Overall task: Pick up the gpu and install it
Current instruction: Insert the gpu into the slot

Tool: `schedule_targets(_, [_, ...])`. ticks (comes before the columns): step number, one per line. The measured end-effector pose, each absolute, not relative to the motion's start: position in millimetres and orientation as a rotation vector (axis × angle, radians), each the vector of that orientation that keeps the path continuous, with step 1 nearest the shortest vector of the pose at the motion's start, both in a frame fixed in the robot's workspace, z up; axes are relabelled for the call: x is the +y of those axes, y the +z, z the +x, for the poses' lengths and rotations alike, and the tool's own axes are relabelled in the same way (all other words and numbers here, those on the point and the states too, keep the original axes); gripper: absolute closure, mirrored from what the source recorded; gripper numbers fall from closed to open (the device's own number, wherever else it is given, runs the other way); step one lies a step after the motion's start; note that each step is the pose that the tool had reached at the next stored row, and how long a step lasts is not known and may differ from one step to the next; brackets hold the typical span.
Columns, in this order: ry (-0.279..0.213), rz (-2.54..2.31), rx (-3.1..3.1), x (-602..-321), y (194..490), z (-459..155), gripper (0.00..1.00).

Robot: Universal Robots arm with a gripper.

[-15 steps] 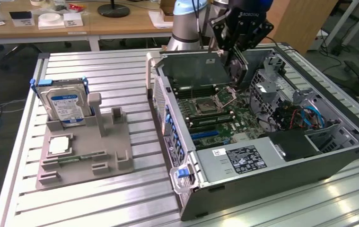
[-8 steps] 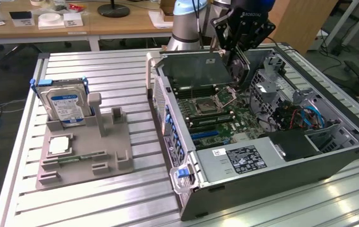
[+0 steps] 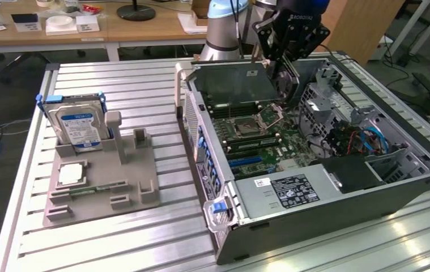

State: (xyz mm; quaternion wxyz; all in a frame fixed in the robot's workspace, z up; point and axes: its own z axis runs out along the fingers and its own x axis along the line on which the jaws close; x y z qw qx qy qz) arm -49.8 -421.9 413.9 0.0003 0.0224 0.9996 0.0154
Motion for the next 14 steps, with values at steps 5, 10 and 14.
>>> schedule_targets(5, [0.048, 0.037, 3.141, -421.9, 413.9, -49.8, 0.72])
schedule_targets(10, [0.048, -0.077, 3.141, -421.9, 413.8, -49.8, 0.72])
schedule_targets(14, [0.048, -0.174, 3.138, -422.0, 413.7, -49.8, 0.72])
